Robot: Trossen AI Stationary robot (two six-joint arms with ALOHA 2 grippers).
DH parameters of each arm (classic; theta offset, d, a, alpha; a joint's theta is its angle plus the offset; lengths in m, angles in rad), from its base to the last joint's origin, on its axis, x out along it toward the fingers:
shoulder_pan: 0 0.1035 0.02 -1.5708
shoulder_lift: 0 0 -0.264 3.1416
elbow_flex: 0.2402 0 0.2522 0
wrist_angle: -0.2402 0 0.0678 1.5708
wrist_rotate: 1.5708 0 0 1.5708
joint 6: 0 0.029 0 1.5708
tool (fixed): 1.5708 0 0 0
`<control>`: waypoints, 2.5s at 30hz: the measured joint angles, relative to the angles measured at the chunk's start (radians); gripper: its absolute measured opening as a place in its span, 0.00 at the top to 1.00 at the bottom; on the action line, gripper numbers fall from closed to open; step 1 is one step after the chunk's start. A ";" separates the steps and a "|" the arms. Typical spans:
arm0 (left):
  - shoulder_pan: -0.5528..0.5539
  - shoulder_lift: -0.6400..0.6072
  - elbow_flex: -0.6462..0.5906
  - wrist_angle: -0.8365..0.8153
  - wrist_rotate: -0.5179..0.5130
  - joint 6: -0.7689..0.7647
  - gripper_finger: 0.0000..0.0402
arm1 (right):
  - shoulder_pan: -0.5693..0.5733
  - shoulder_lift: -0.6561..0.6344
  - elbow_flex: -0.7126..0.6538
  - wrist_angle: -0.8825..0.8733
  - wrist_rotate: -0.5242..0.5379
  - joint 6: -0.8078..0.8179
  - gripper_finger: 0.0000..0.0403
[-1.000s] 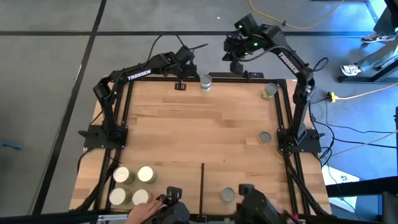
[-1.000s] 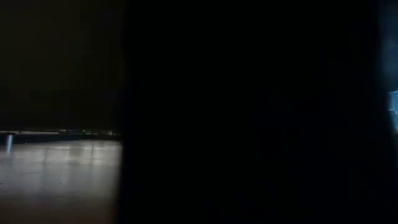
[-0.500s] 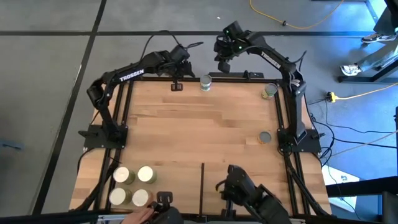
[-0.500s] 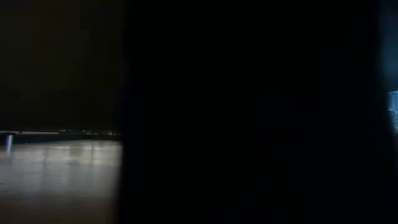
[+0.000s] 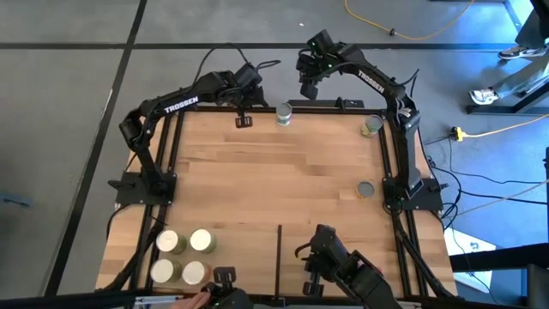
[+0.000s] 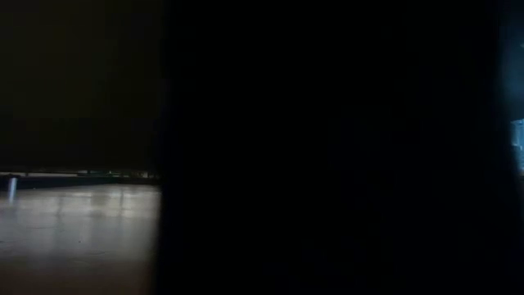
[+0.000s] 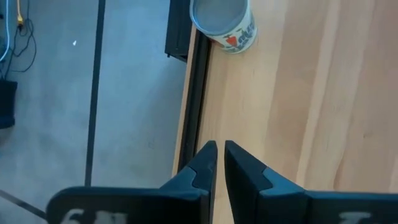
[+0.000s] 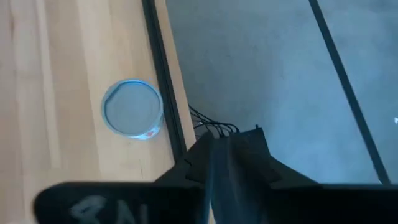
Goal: Pick and place cans onto a shelf
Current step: Put the canned mix vegetable on the shelf
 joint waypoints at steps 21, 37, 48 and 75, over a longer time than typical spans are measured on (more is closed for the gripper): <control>-0.006 0.000 0.000 -0.052 -0.001 -0.055 0.94 | -0.008 0.154 0.001 -0.011 -0.301 0.202 0.79; -0.006 0.000 0.000 -0.052 -0.001 -0.053 0.94 | 0.005 0.208 0.001 0.021 -0.239 0.202 0.79; -0.006 0.001 0.000 -0.052 0.000 -0.053 0.94 | 0.011 0.235 0.001 0.028 -0.238 0.200 0.79; -0.006 0.001 0.000 -0.051 -0.001 -0.053 0.94 | 0.016 0.280 0.093 -0.146 -0.212 0.176 0.96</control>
